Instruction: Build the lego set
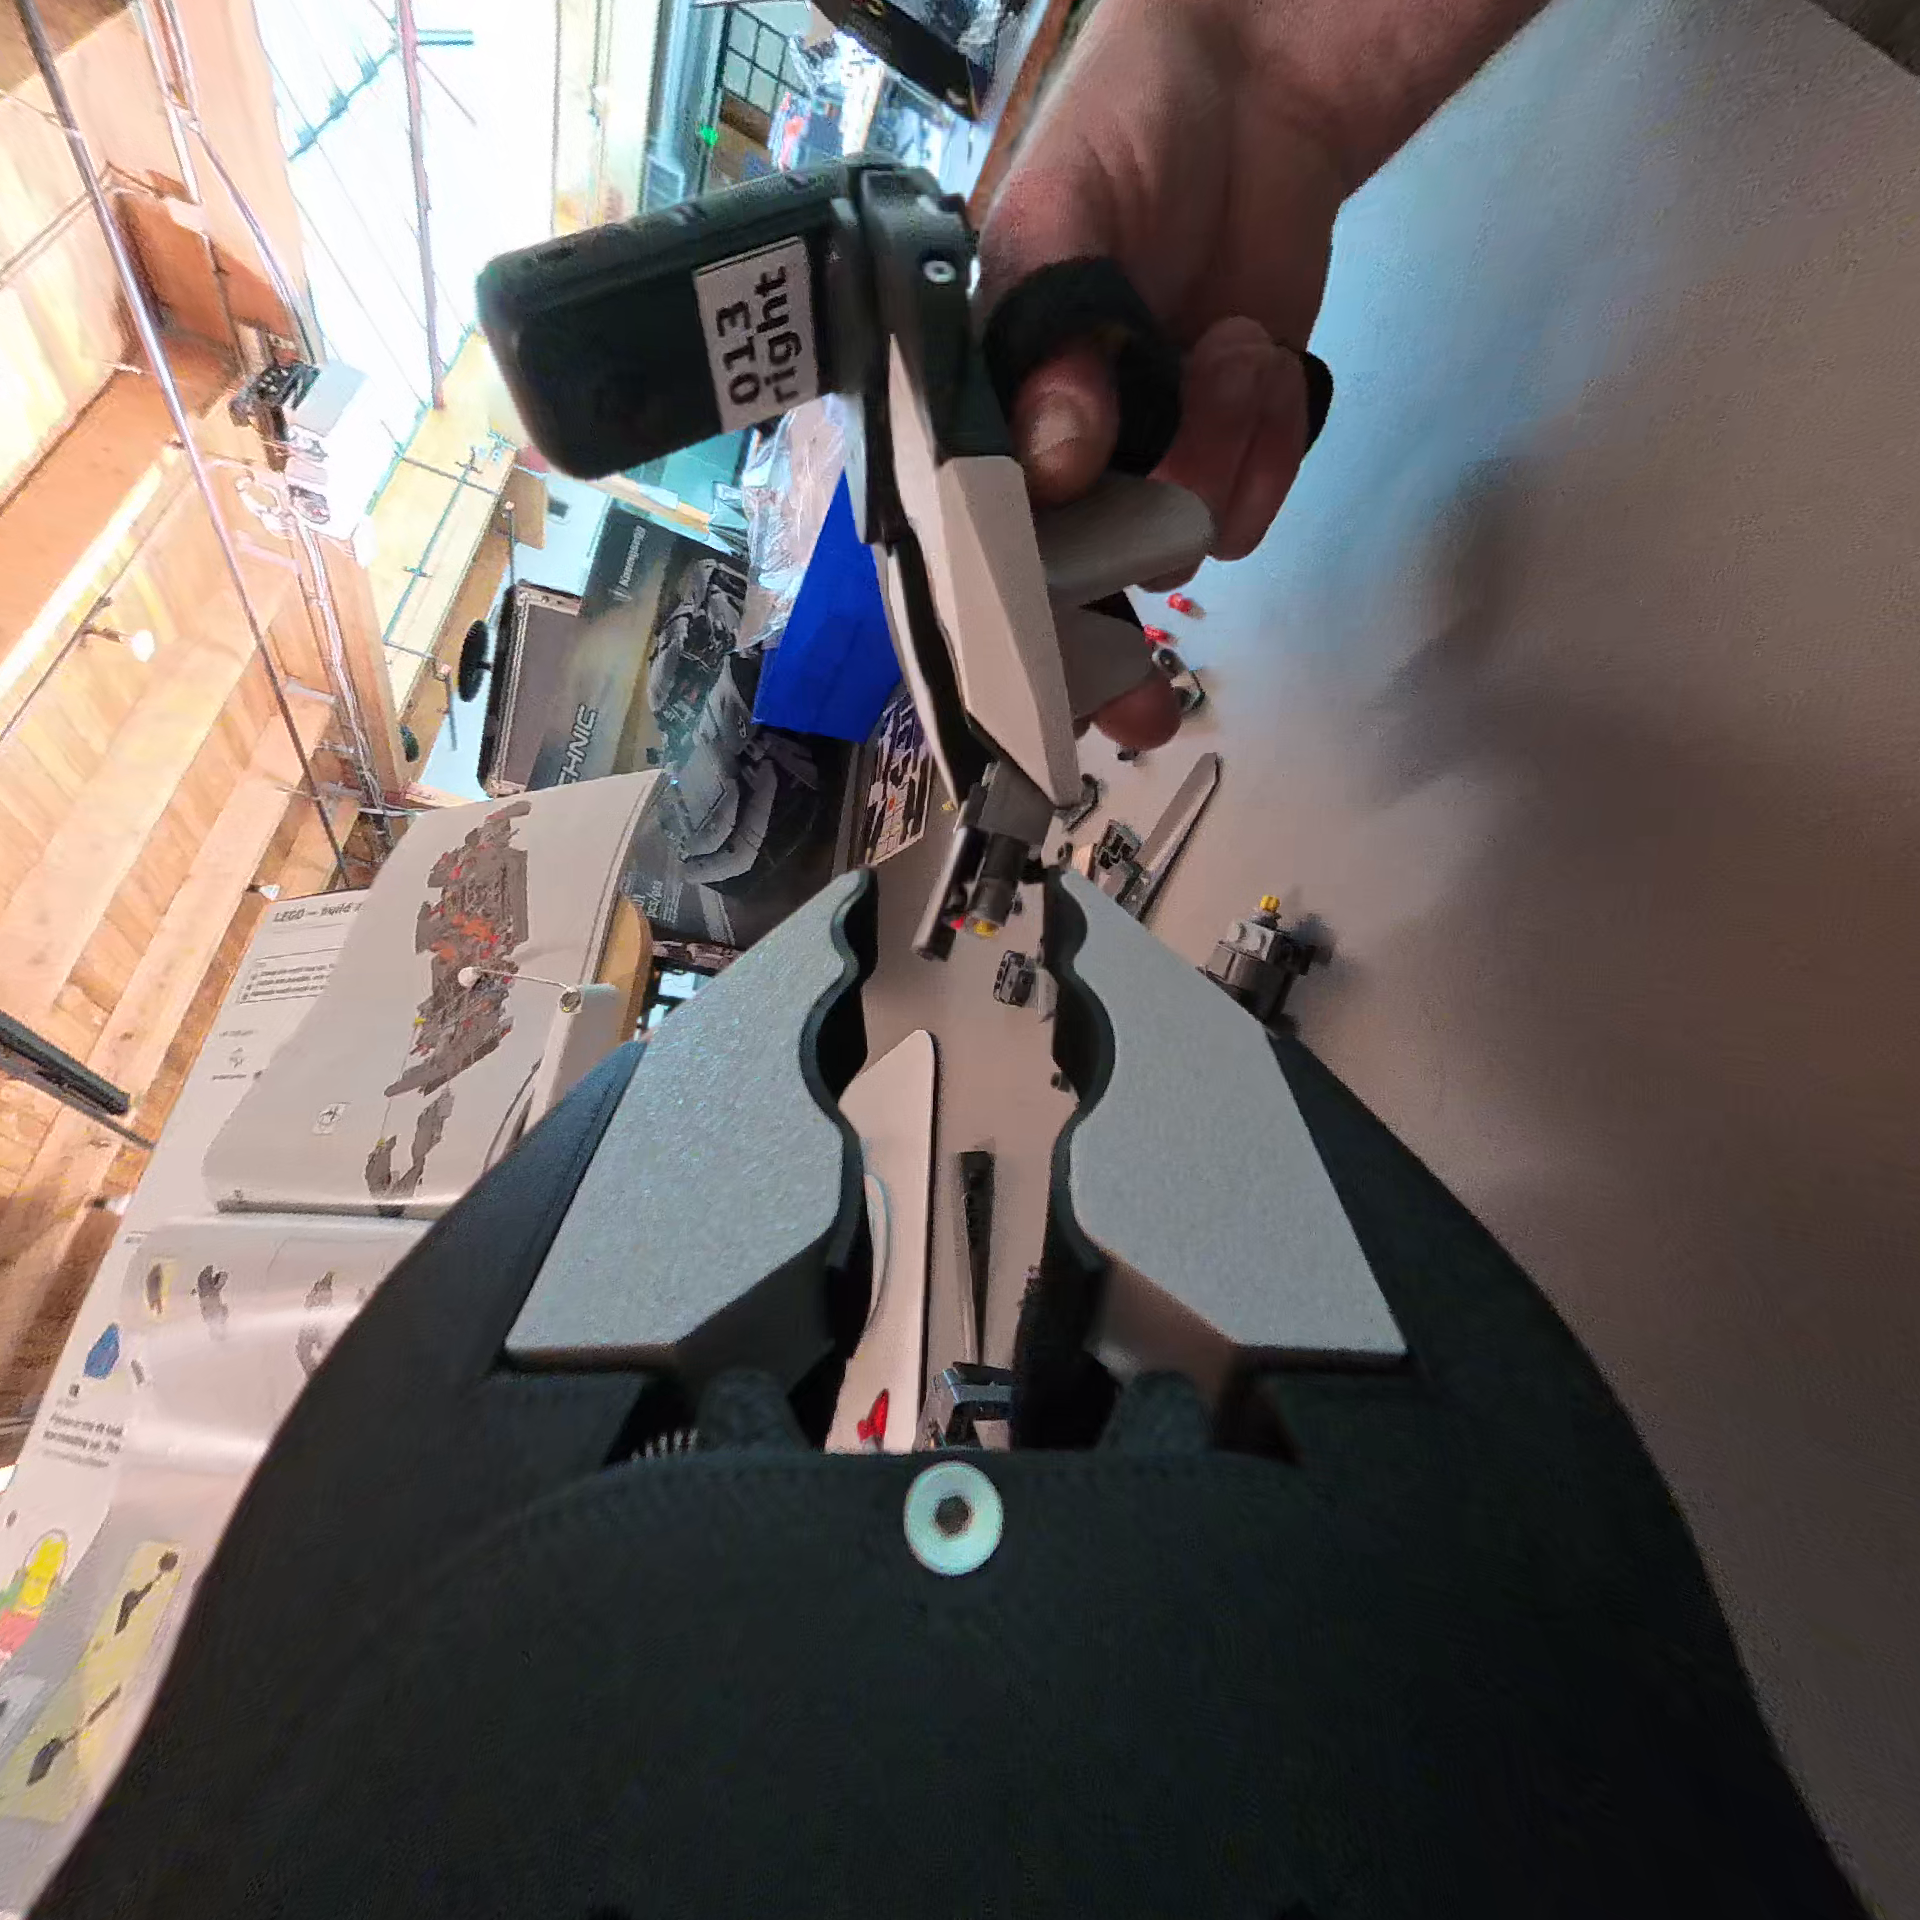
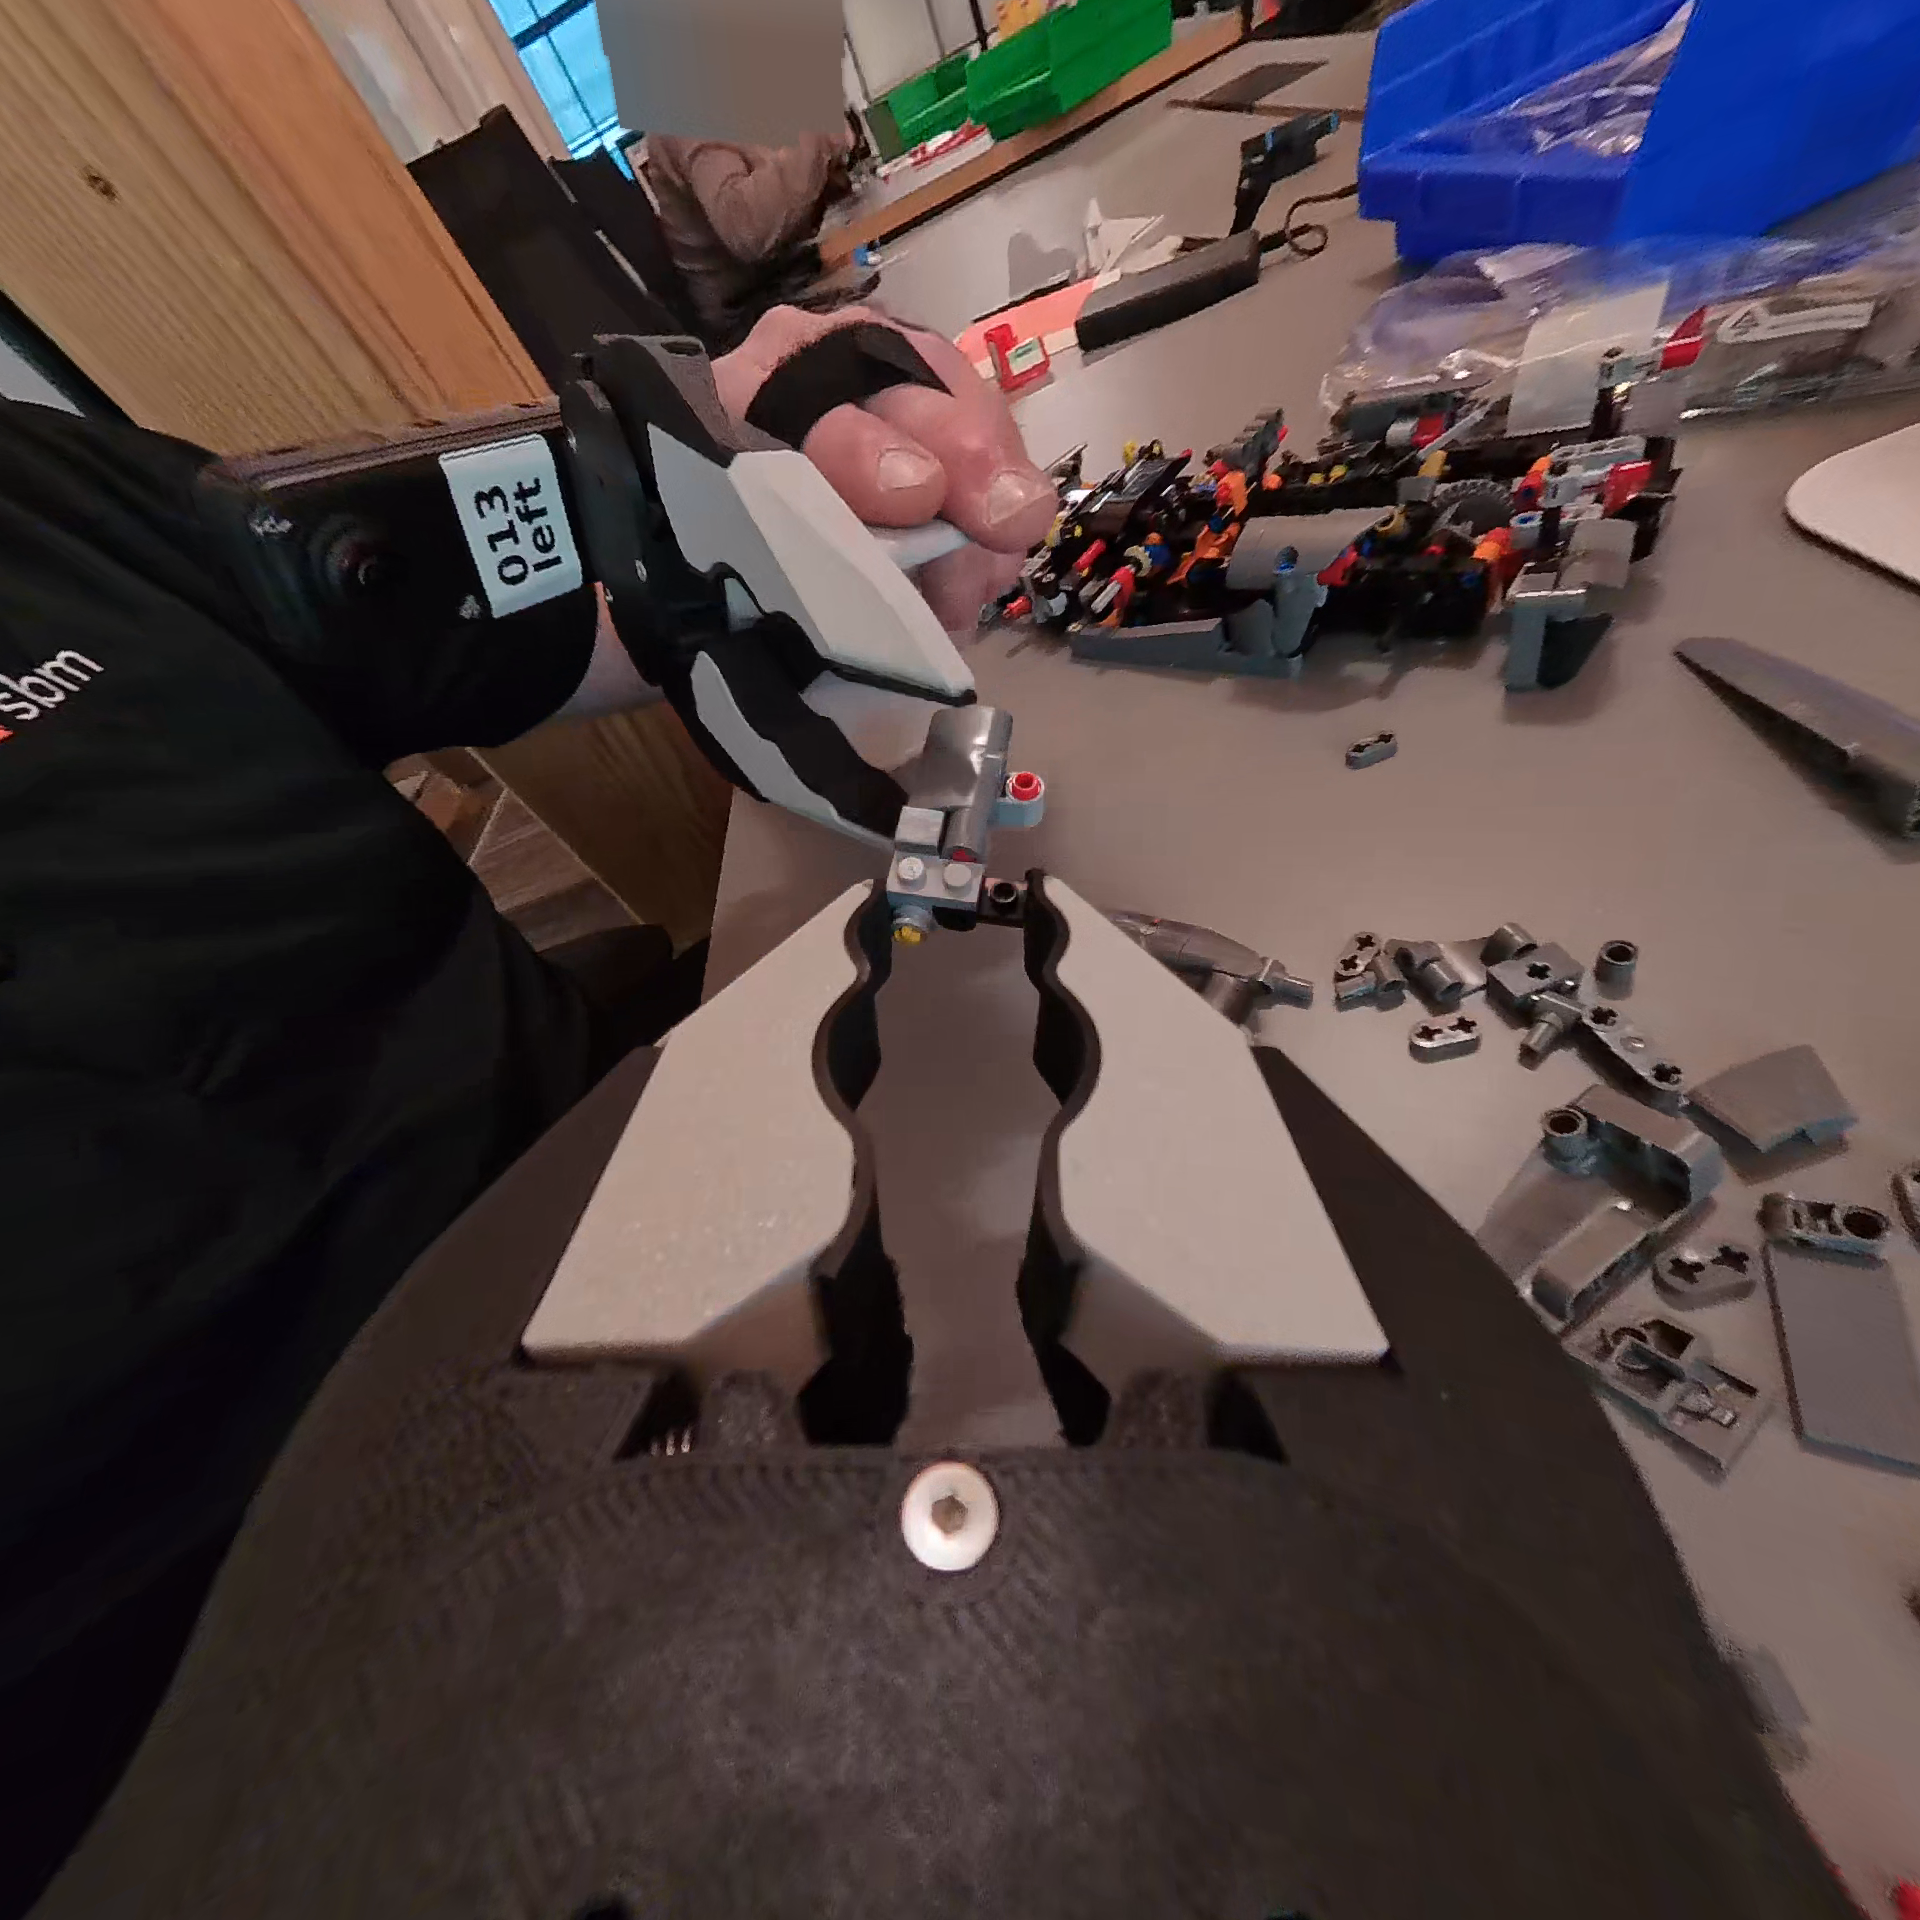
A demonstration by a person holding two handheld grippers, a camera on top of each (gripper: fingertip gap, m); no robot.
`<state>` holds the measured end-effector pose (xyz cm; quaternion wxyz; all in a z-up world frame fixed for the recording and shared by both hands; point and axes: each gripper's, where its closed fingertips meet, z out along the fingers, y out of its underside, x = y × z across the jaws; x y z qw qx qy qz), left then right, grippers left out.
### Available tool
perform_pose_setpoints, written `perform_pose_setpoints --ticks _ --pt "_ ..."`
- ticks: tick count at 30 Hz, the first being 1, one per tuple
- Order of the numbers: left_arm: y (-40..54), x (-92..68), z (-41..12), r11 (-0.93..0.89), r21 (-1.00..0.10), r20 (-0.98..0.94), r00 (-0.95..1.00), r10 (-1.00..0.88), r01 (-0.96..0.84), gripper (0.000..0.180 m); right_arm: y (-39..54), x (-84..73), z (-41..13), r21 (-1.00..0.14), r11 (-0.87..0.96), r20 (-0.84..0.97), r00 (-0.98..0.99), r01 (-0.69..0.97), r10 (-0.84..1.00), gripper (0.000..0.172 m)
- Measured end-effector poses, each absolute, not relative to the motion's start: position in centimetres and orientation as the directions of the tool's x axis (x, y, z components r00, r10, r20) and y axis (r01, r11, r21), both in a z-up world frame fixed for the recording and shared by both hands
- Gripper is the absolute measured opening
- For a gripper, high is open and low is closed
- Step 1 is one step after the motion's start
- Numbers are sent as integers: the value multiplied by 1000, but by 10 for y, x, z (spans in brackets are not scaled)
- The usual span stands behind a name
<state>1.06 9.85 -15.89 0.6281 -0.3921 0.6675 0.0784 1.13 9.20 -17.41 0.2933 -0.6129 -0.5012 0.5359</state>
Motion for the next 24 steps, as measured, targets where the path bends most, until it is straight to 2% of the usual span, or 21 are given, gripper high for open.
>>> perform_pose_setpoints --ticks 5,11,19,24 --pt "103 8 -166 689 -334 -923 73 -379 -643 16 92 4 -174 -888 -328 -380 -112 322 918 23" --pt "110 -2 -155 682 -305 -940 96 -326 -665 14 100 -5 -162 -900 -312 -361 -116 305 925 24" --pt "124 -18 -146 665 -241 -965 101 -242 -707 13 120 -11 -154 -922 -237 -257 -27 306 966 36" --pt "132 -27 -144 649 -226 -971 111 -214 -726 13 131 -14 -150 -935 -209 -212 22 286 977 38"
